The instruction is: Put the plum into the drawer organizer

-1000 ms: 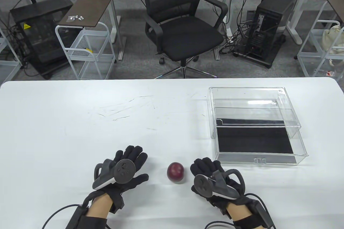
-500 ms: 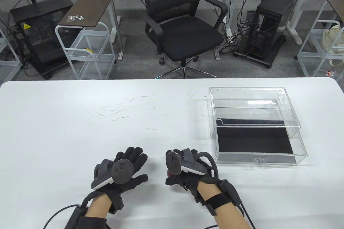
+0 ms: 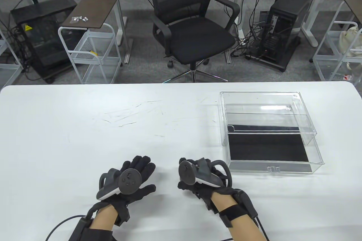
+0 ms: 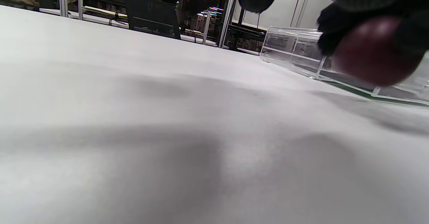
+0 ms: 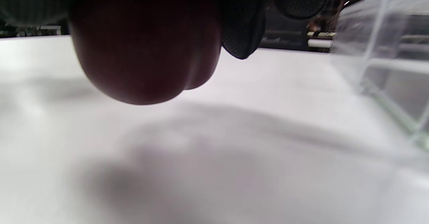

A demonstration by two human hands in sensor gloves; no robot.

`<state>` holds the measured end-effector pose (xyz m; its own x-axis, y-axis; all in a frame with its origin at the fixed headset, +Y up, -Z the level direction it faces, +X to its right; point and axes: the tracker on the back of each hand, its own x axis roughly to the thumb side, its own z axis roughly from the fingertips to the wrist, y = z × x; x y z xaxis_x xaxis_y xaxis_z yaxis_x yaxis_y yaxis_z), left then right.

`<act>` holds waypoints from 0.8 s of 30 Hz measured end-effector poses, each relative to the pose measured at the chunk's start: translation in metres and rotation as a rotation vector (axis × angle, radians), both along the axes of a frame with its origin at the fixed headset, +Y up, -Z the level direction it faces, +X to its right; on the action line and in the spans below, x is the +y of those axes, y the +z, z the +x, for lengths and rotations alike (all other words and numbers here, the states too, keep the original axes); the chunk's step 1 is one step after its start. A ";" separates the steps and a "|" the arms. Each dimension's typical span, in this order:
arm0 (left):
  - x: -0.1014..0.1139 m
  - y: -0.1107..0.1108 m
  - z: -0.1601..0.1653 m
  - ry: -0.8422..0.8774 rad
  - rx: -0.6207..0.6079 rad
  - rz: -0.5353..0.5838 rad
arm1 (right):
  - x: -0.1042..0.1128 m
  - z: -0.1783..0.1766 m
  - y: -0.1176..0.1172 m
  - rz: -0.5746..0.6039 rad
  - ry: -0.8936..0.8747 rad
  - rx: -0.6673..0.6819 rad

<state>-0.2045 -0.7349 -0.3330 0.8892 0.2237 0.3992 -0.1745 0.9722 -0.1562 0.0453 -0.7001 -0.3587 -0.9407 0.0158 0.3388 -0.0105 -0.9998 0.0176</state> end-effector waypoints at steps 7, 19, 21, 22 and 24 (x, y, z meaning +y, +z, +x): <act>0.000 0.000 0.000 -0.007 0.009 -0.005 | 0.069 0.113 -0.024 0.097 -0.068 -0.387; -0.002 -0.003 -0.002 -0.015 0.041 -0.045 | 0.030 0.219 -0.067 0.029 0.129 -0.916; -0.003 -0.003 -0.002 -0.017 0.043 -0.052 | 0.019 0.221 -0.072 -0.016 0.137 -0.945; -0.004 -0.004 -0.002 -0.019 0.044 -0.056 | 0.015 0.221 -0.075 -0.033 0.143 -0.952; -0.004 -0.004 -0.002 -0.020 0.045 -0.063 | 0.005 0.221 -0.081 -0.095 0.160 -0.947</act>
<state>-0.2066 -0.7391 -0.3374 0.9106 0.2289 0.3442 -0.1631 0.9641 -0.2095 0.2666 -0.6948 -0.4395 -0.8165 -0.1482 -0.5580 0.0742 -0.9854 0.1531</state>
